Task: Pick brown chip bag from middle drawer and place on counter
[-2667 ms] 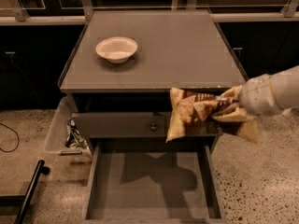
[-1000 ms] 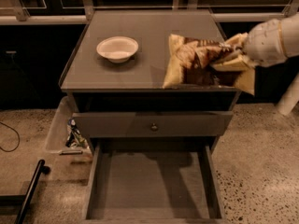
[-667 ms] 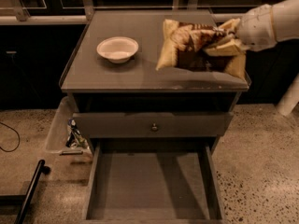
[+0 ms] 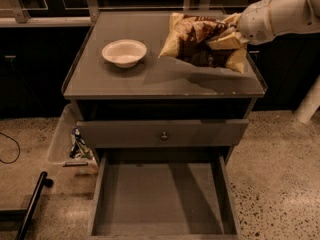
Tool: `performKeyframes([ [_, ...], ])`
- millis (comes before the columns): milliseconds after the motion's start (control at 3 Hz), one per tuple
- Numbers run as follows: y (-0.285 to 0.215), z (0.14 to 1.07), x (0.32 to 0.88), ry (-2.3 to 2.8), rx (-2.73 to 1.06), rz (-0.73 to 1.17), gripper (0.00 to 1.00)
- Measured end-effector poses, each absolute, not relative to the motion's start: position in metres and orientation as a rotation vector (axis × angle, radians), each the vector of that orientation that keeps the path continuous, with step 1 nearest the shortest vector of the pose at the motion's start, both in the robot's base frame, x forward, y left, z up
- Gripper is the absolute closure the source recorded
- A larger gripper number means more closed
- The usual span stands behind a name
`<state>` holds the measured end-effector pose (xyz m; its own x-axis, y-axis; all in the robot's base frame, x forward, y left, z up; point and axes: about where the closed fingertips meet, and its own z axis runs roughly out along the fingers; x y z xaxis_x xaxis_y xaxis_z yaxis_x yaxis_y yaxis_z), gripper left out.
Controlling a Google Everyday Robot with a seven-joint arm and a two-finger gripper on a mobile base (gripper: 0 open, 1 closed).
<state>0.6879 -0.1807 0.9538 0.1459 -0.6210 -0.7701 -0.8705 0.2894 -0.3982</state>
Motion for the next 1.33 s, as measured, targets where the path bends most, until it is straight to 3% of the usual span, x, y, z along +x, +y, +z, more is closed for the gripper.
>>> performKeyframes([
  [1333, -0.207, 0.890, 0.731, 1.531, -1.296, 0.285, 1.00],
])
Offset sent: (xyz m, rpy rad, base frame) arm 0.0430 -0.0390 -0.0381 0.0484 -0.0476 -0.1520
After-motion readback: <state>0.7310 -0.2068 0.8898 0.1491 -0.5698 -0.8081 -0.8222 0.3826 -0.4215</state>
